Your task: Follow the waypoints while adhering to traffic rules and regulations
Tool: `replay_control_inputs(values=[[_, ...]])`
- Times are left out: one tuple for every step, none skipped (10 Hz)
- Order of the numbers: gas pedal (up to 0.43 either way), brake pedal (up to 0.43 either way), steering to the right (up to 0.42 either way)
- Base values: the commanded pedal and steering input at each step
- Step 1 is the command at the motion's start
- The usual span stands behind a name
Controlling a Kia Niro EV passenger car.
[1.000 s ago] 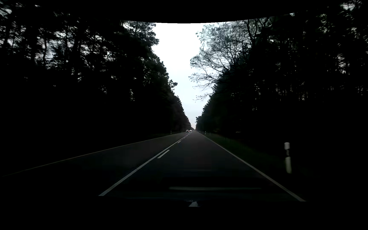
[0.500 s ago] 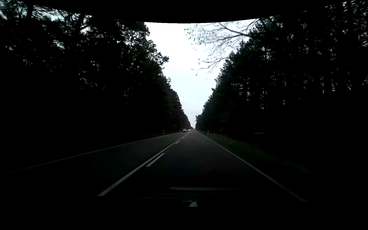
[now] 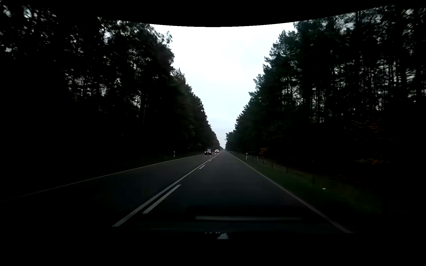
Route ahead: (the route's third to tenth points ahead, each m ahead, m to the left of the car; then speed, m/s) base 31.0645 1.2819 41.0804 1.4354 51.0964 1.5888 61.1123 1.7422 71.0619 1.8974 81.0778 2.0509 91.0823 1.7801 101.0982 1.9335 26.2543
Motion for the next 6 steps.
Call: replay_control_inputs(values=[[0.37,0.0,0.003],[0.37,0.0,0.003],[0.37,0.0,0.001],[0.37,0.0,0.0],[0.37,0.0,0.0],[0.37,0.0,0.0]])
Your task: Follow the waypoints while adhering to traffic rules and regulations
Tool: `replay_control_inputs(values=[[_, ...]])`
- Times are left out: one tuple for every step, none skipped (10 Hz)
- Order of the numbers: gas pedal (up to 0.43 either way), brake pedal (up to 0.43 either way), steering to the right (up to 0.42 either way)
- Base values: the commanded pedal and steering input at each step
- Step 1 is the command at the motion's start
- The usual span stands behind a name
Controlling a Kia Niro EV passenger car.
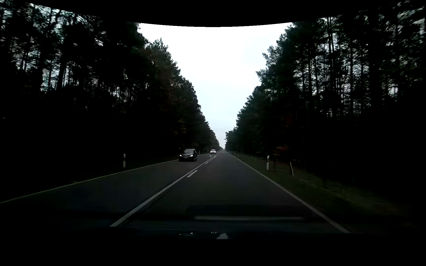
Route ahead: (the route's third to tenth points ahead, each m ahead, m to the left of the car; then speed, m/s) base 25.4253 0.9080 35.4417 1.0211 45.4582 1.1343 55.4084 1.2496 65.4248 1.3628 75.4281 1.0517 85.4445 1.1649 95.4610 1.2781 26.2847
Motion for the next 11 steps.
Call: replay_control_inputs(values=[[0.37,0.0,-0.001],[0.37,0.0,0.0],[0.37,0.0,0.0],[0.37,0.0,0.0],[0.37,0.0,0.002],[0.37,0.0,0.002],[0.37,0.0,0.003],[0.37,0.0,0.003],[0.37,0.0,0.002],[0.37,0.0,0.002],[0.37,0.0,0.002]])
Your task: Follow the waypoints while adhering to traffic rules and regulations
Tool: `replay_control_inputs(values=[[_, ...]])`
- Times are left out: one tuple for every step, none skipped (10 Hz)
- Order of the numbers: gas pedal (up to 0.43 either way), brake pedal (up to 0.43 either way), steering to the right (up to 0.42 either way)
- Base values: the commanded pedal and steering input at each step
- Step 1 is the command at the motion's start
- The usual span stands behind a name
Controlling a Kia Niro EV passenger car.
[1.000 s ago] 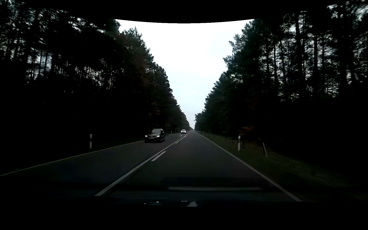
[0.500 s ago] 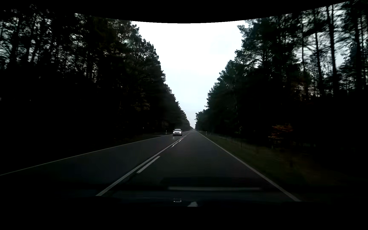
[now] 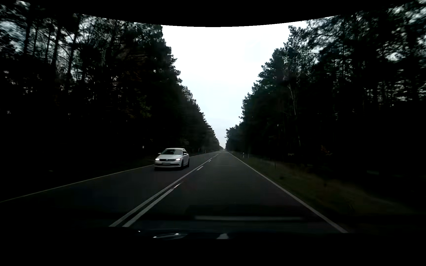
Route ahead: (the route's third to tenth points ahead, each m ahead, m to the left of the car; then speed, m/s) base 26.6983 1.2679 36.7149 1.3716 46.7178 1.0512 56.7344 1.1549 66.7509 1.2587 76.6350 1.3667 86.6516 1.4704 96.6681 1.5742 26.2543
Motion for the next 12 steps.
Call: replay_control_inputs(values=[[0.37,0.0,0.002],[0.37,0.0,0.002],[0.37,0.0,0.002],[0.37,0.0,0.001],[0.37,0.0,0.001],[0.37,0.0,0.001],[0.37,0.0,0.001],[0.37,0.0,0.001],[0.37,0.0,0.001],[0.37,0.0,0.001],[0.37,0.0,0.001],[0.37,0.0,0.001]])
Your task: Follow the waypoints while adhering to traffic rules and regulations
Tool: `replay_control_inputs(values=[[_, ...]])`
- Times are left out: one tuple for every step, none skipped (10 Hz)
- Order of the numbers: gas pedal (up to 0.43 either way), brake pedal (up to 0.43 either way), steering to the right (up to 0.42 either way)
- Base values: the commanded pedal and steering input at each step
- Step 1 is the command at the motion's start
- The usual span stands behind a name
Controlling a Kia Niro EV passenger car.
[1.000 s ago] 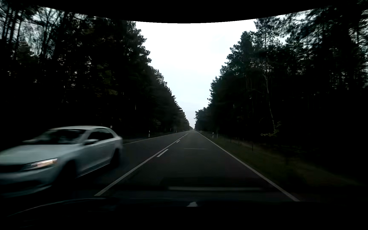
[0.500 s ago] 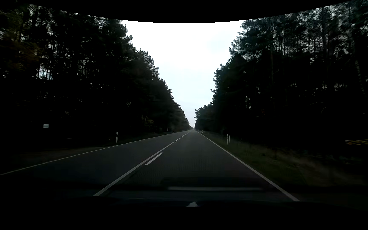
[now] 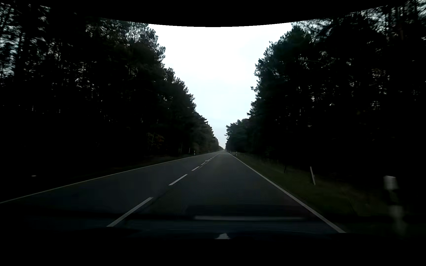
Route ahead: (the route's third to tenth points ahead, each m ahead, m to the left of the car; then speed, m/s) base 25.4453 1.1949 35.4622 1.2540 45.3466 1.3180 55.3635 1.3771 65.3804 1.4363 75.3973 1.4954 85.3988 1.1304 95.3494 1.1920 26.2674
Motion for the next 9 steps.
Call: replay_control_inputs(values=[[0.37,0.0,0.001],[0.37,0.0,0.001],[0.37,0.0,0.001],[0.37,0.0,0.0],[0.37,0.0,0.0],[0.37,0.0,0.0],[0.37,0.0,0.0],[0.37,0.0,0.0],[0.37,0.0,0.0]])
